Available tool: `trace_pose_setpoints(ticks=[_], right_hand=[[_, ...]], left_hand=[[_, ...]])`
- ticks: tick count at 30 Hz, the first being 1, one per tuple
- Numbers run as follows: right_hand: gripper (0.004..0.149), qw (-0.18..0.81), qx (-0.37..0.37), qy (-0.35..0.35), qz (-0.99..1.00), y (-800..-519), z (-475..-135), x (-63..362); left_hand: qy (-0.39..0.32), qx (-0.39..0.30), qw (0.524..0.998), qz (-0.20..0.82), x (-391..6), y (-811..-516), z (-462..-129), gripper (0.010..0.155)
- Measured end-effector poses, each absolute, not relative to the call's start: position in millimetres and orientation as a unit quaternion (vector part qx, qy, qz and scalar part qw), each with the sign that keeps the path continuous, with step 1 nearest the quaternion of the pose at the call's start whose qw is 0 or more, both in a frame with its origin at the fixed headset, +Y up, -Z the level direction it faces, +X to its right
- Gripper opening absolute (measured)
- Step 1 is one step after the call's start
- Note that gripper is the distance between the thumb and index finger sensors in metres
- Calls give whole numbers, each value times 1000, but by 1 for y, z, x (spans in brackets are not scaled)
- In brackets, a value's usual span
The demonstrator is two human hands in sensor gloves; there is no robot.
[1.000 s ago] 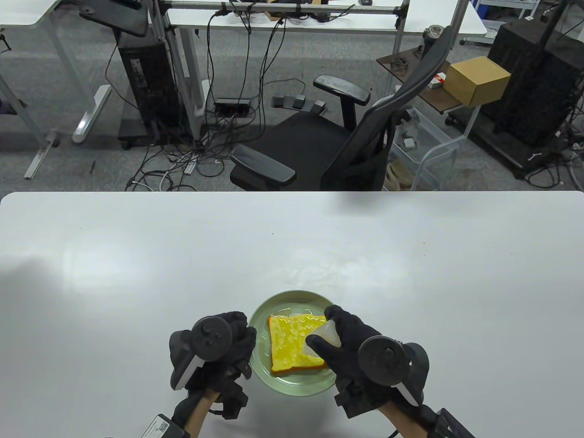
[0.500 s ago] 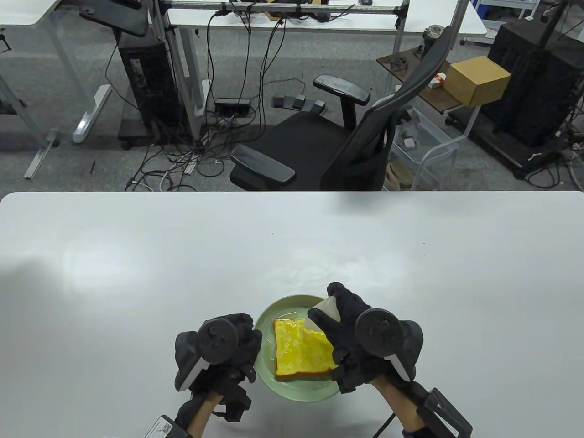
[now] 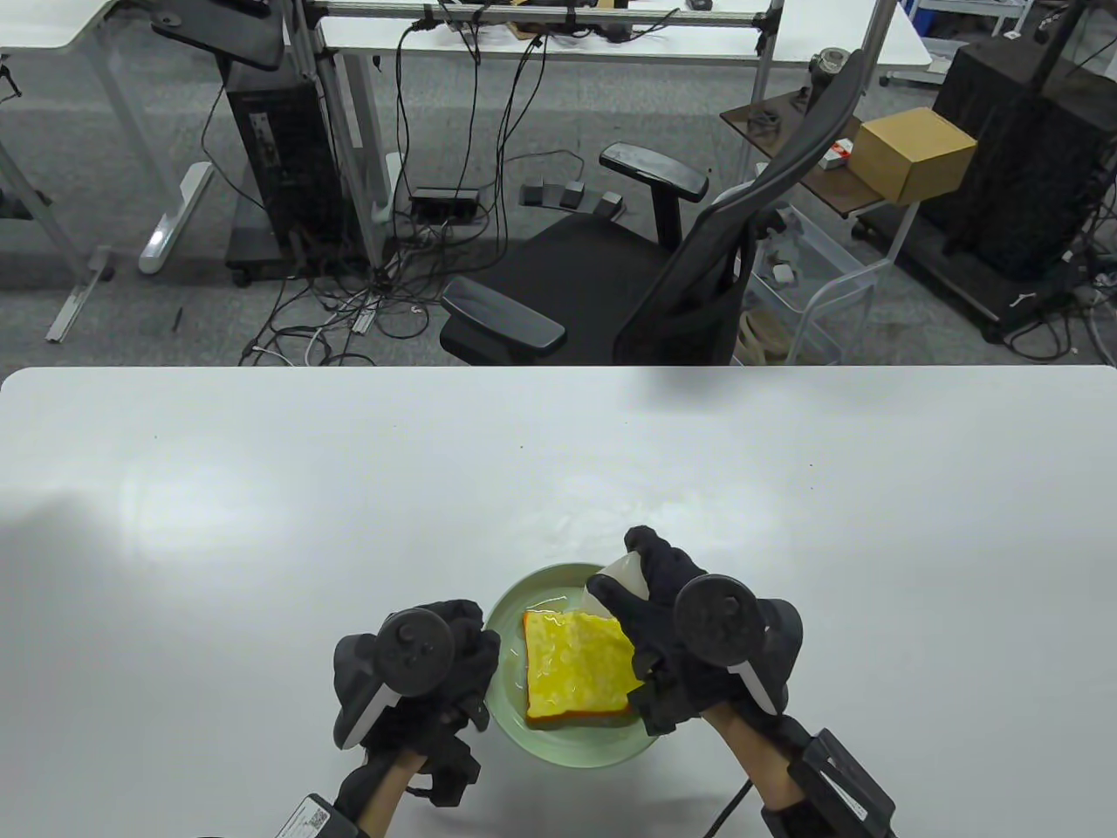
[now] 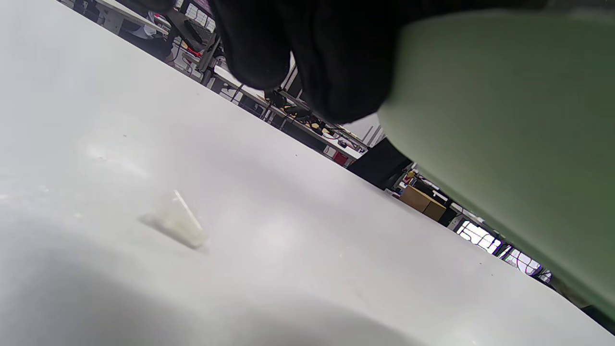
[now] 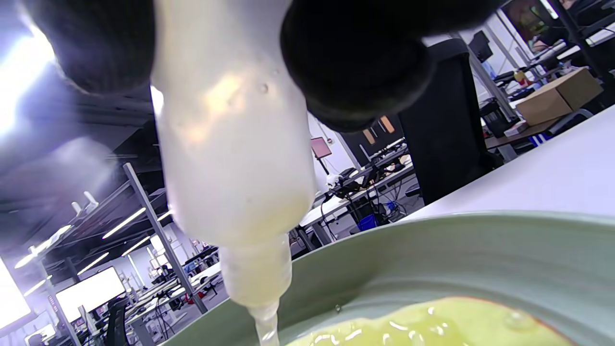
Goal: Squeeze honey bottle to draw zigzag on toast
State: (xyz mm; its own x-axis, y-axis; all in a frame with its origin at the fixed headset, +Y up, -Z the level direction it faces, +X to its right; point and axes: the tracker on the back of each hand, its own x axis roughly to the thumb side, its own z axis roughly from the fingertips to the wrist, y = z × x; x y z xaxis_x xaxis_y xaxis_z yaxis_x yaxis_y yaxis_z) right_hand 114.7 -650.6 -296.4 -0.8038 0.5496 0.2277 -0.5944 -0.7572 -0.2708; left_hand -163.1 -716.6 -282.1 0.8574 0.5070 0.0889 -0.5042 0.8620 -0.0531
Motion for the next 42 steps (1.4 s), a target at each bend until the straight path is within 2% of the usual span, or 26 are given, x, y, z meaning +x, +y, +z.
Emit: trace_pose_setpoints(ticks=[14, 22, 42], right_hand=[[71, 290, 134, -166, 933, -649, -244, 116], [71, 284, 138, -170, 934, -651, -236, 119], [71, 268, 52, -172, 947, -645, -292, 123]], left_hand=[[-29, -11, 961, 275, -175, -716, -285, 44], [-33, -10, 962, 272, -174, -715, -285, 45], [-70, -16, 963, 259, -155, -714, -279, 44]])
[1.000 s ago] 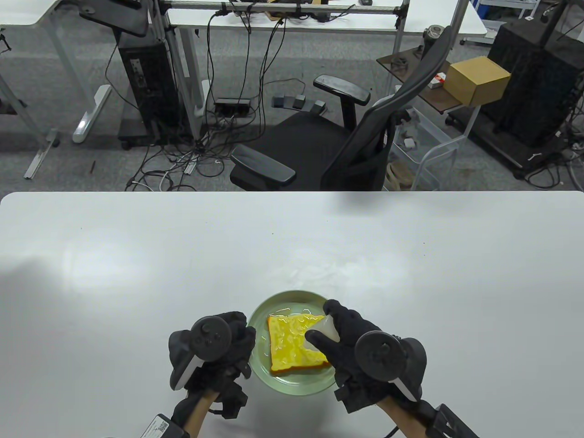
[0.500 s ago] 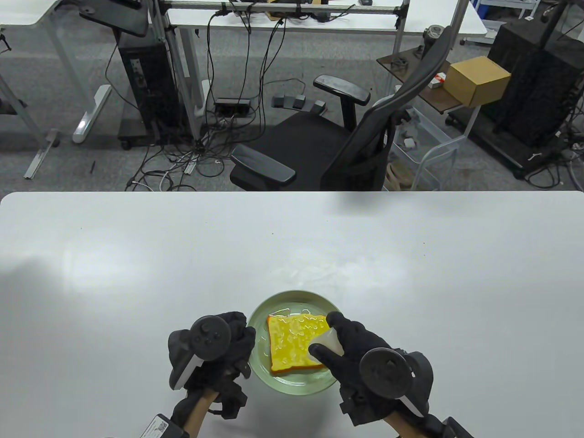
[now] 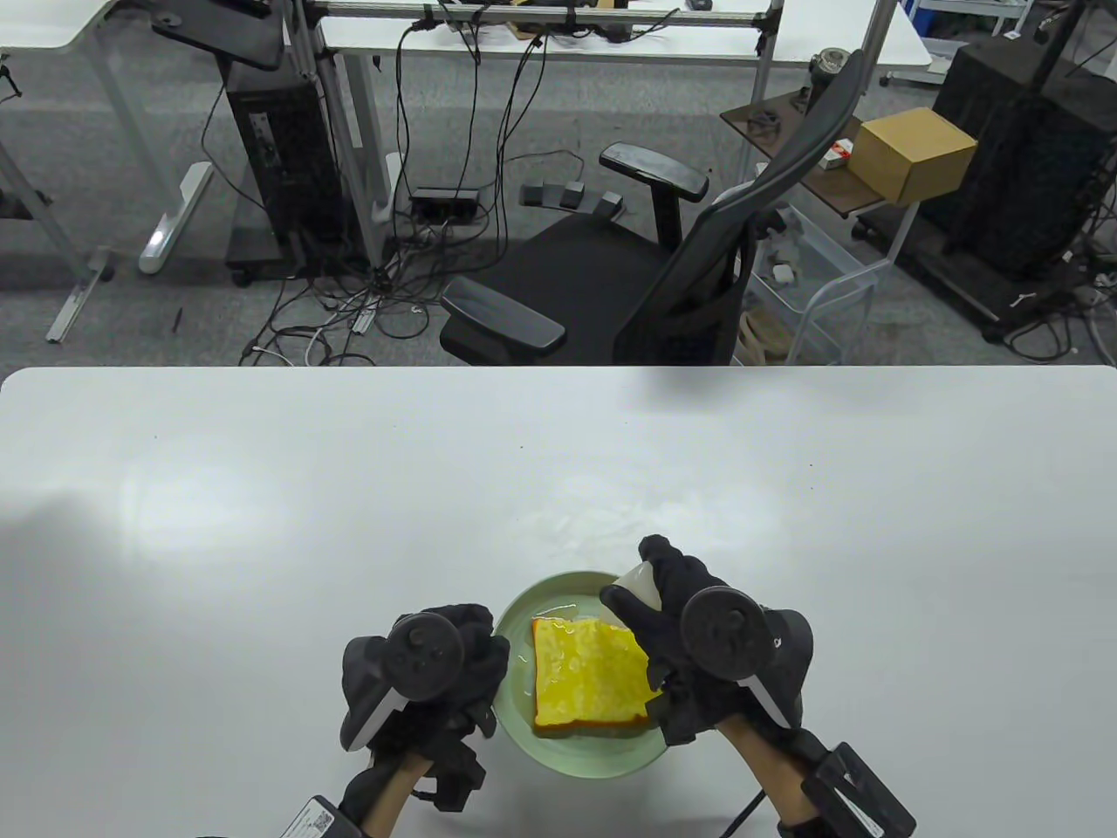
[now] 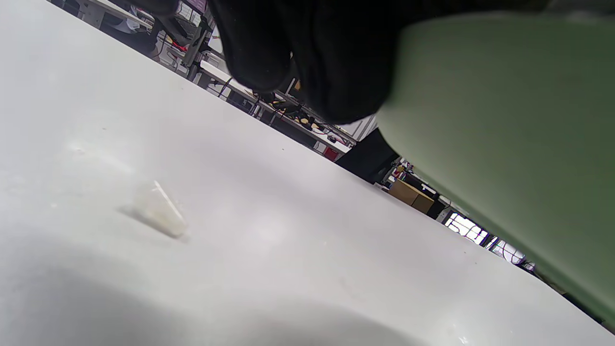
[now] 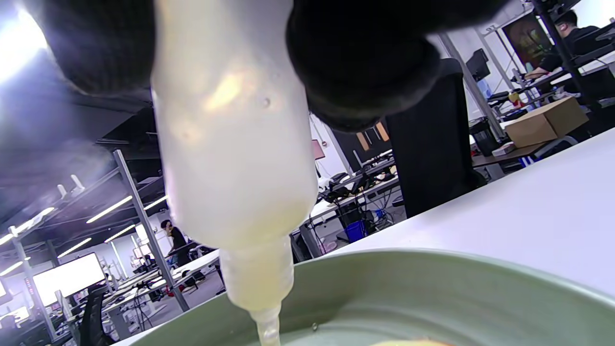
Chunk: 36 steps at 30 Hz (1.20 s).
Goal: Squeeze honey bottle to draw zigzag on toast
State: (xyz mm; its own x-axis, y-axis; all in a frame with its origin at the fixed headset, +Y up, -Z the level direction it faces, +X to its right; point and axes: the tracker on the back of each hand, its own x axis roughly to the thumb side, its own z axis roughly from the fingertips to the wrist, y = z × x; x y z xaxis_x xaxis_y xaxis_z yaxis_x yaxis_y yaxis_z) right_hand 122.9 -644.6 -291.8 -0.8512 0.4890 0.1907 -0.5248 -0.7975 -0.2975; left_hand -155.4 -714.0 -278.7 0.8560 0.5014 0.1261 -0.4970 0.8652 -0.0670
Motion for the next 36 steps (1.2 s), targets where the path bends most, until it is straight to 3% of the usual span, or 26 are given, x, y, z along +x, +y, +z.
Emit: trace_pose_setpoints(ticks=[21, 36], right_hand=[[71, 254, 129, -173, 943, -645, -236, 133], [71, 274, 51, -162, 947, -649, -281, 144]], left_hand=[[-36, -9, 958, 283, -171, -719, -284, 45], [-57, -14, 959, 276, -163, -719, -282, 45]])
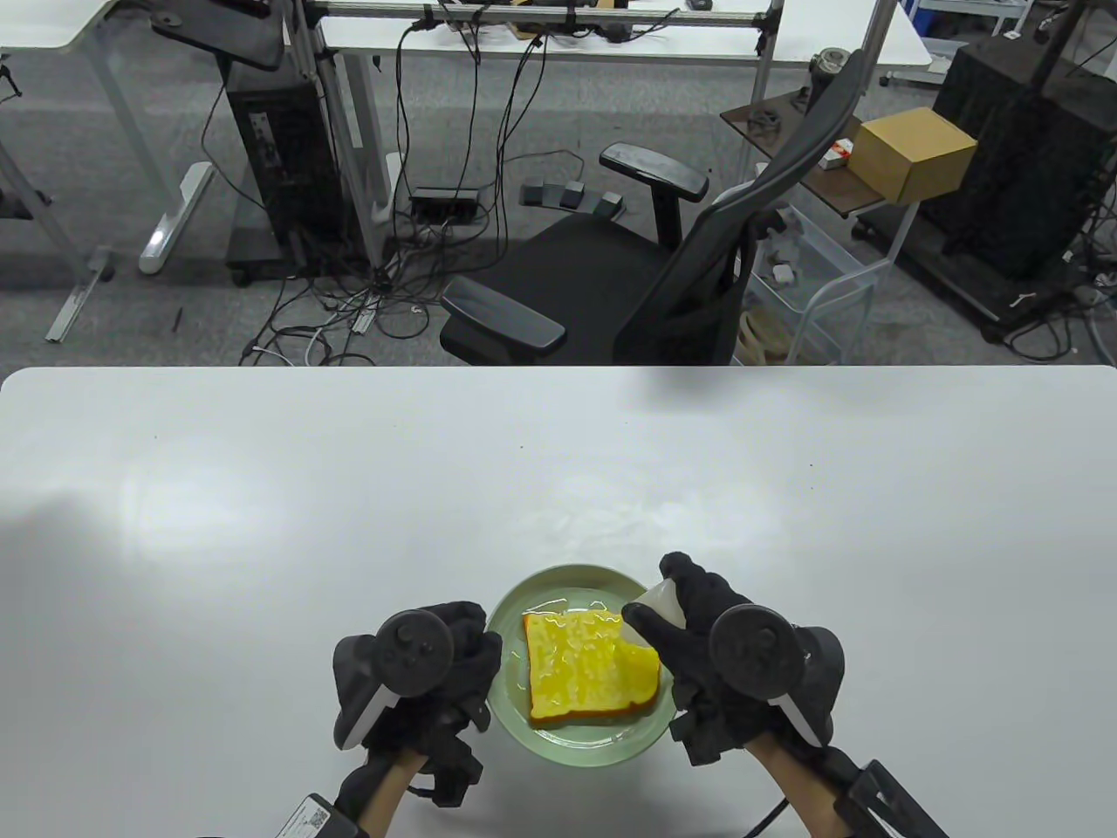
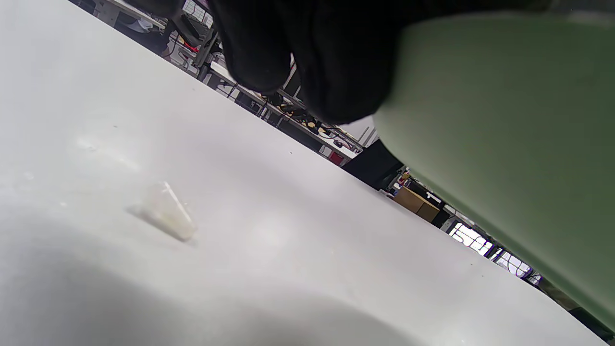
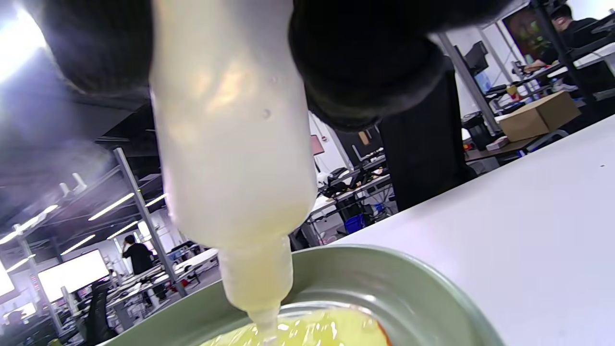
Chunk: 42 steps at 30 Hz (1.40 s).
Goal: Squeeze honey bottle to draw zigzag on toast
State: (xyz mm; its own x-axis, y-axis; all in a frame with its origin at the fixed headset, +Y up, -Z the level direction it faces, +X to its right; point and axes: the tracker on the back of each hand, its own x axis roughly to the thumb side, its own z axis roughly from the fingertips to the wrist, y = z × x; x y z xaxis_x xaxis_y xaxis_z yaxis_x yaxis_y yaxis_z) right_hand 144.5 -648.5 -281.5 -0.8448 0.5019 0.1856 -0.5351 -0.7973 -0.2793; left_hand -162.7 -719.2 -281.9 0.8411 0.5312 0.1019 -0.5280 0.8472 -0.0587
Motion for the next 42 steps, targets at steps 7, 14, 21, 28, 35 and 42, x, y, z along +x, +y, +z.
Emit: trace_pose_setpoints(ticks=[7, 14, 21, 28, 35, 42], right_hand=[[71, 280, 30, -161, 946, -647, -290, 148], [71, 261, 60, -160, 950, -643, -272, 146], [71, 247, 104, -162, 950, -644, -239, 146], [71, 252, 91, -169, 948, -643, -239, 151], [71, 257, 56, -169, 950, -647, -257, 156], [70, 273, 23, -163, 948, -647, -273, 159]], left_hand=[[-57, -10, 959, 276, -162, -719, -281, 45], [-47, -4, 960, 277, -165, -720, -282, 45], [-29, -6, 957, 289, -175, -721, -285, 45], [-36, -6, 957, 287, -172, -720, -284, 45], [-47, -9, 958, 284, -169, -719, -284, 45], [-56, -15, 957, 286, -164, -721, -283, 45]])
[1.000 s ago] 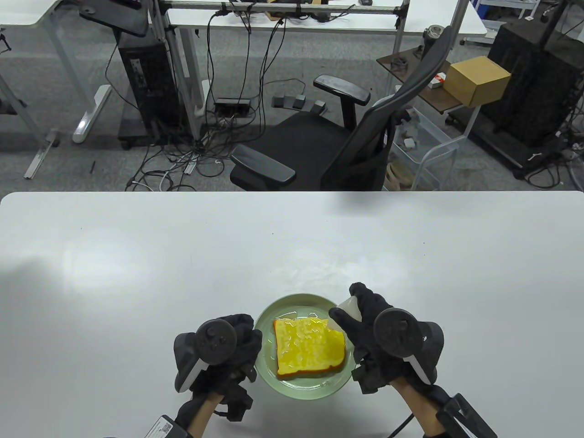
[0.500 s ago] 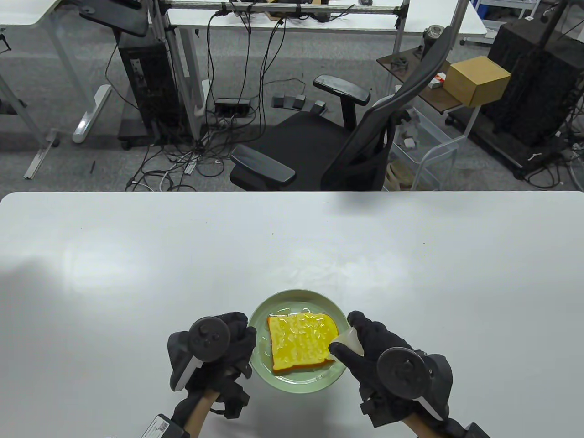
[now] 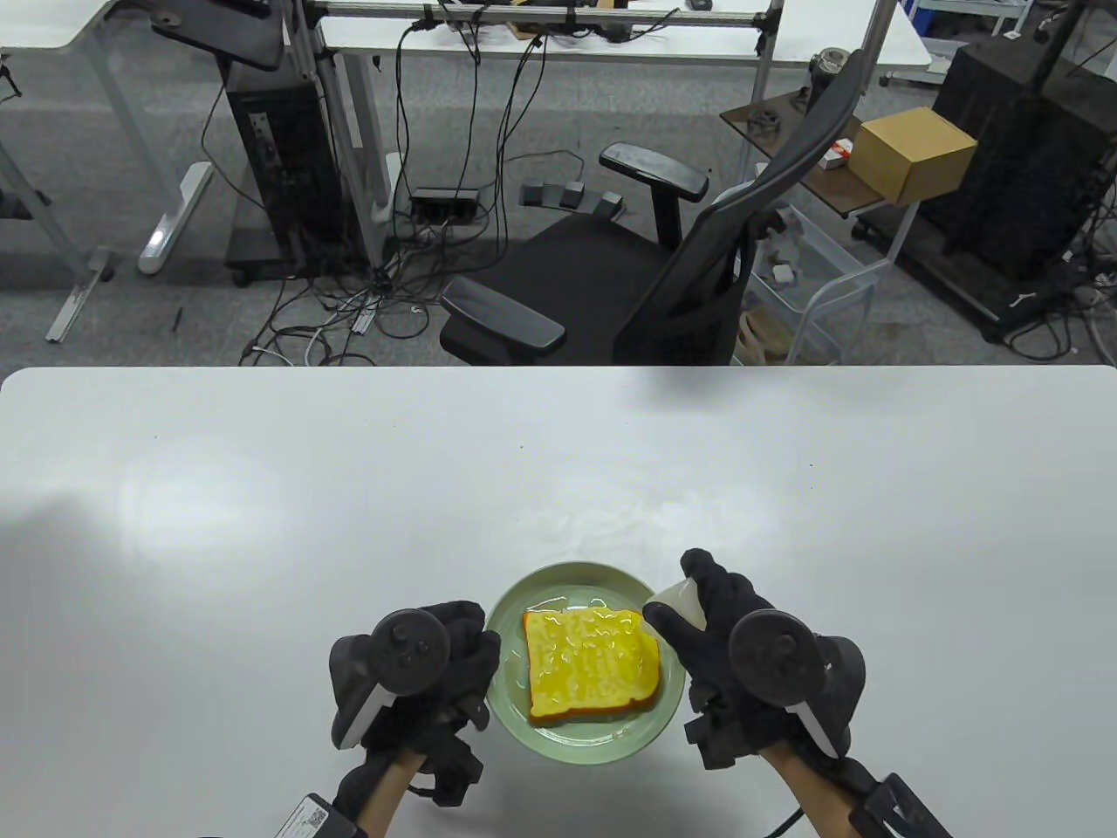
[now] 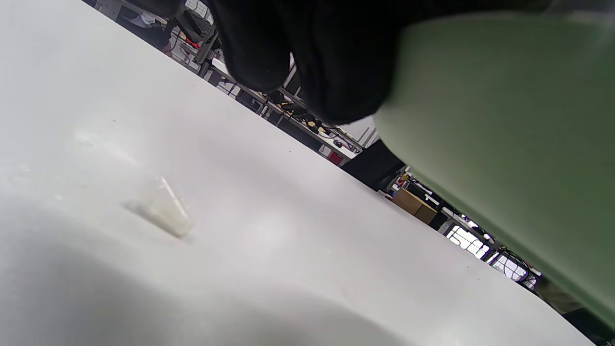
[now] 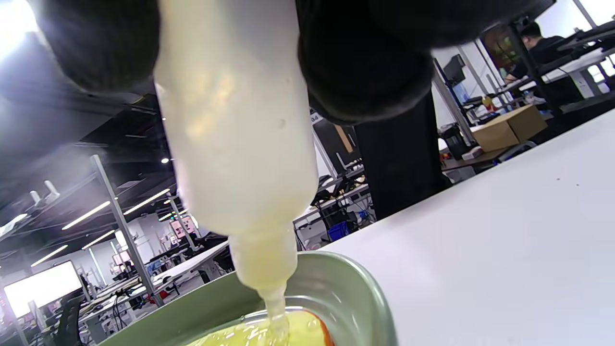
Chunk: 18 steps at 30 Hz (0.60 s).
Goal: Squeeze honey bottle to draw zigzag on toast
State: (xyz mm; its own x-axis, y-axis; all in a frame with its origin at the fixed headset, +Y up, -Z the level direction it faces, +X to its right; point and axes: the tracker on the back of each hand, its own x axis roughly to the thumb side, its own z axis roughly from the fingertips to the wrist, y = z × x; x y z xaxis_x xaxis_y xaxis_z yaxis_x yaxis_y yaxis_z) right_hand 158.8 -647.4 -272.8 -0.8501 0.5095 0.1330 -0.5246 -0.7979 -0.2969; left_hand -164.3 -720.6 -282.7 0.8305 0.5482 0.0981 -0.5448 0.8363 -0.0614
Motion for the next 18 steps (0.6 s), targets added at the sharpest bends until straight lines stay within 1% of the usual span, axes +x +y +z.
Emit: trace_pose_setpoints(ticks=[4, 7, 10, 13, 16, 18], right_hand=[[68, 295, 24, -137, 945, -649, -275, 161], [62, 318, 36, -90, 943, -648, -274, 160], [58, 346, 46, -72, 934, -648, -272, 160], [58, 368, 50, -41, 927, -649, -271, 158], [62, 378, 55, -13, 924, -652, -271, 156], [62, 373, 54, -14, 926, -655, -271, 157]], left_hand=[[-54, -12, 961, 271, -163, -721, -282, 45], [-46, -13, 961, 272, -165, -723, -283, 45], [-38, -12, 962, 272, -167, -725, -284, 45], [-35, -12, 964, 265, -167, -727, -284, 45], [-31, -14, 965, 258, -168, -730, -285, 45], [-25, -16, 966, 258, -169, -733, -287, 45]])
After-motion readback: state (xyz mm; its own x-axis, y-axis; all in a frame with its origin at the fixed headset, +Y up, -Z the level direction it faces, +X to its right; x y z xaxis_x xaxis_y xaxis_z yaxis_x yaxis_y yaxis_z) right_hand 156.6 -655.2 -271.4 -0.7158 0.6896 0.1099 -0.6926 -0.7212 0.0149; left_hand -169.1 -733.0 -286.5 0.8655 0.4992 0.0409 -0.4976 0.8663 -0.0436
